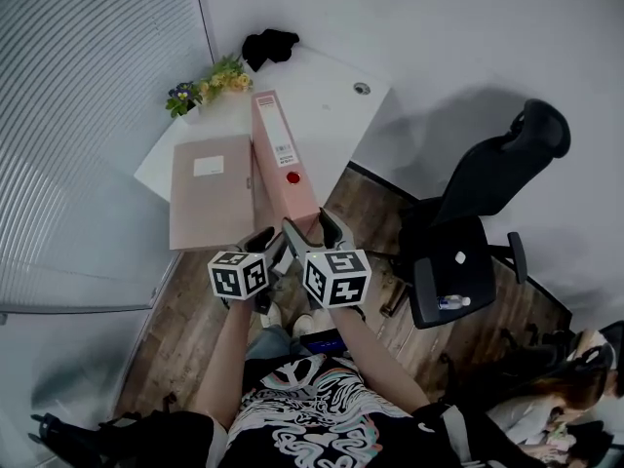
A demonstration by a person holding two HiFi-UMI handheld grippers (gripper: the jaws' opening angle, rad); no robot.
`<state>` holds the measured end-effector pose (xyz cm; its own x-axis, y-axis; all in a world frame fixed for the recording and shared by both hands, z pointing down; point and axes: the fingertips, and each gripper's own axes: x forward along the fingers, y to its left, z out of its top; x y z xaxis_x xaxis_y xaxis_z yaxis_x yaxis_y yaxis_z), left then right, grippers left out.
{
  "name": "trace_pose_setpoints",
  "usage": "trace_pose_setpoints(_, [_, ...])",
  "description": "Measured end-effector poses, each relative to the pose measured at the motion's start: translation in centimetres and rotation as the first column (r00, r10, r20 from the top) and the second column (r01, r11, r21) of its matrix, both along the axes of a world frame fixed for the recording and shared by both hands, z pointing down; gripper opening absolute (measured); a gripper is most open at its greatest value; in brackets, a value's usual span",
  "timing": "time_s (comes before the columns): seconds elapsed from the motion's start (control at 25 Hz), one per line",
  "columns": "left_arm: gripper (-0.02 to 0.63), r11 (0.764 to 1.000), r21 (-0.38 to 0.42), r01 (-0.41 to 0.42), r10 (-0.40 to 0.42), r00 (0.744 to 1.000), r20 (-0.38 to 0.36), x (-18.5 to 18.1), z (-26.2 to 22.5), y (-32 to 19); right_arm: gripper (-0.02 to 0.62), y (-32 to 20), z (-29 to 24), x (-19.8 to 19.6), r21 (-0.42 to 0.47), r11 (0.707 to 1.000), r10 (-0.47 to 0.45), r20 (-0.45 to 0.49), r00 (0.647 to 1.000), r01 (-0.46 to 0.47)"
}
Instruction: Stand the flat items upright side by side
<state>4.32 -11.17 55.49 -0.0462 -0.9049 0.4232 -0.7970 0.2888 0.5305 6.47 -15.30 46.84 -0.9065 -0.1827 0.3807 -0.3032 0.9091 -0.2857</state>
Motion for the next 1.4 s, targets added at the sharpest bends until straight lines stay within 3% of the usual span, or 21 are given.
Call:
trace_pose_setpoints(0.64, [0.153, 0.991, 0.075, 0.113, -0.11, 0.993, -0.044, -1.7, -1.6, 1.2, 0.298, 0.7, -1.3, 0.4, 0.043, 0.997, -0.06, 0.015, 0.998, 0.06])
trace_pose_setpoints(1.0, [0.153, 0.98, 0.138, 0.146, -0.145, 0.989, -0.017, -4.5, -4.4, 1.6, 0.319, 0.7, -3.9, -0.4, 0.004, 0.989, -0.15, -0.006, 0.989, 0.15])
trace_pose_setpoints(1.2, [0.153, 0.972, 0.189, 0.137, -0.136, 0.991, -0.015, -7.4, -5.6, 0.6, 0.323, -0.3, -5.4, -2.2, 0.02, 0.985, -0.172, -0.024, 0.985, 0.172])
trace_pose_setpoints(1.4, [0.155, 0.977, 0.206, 0.062, -0.061, 0.998, -0.013, -11.3, -5.6, -1.2, 0.334, -1.1, -6.2, -5.8, 0.109, 0.972, -0.196, -0.115, 0.974, 0.208])
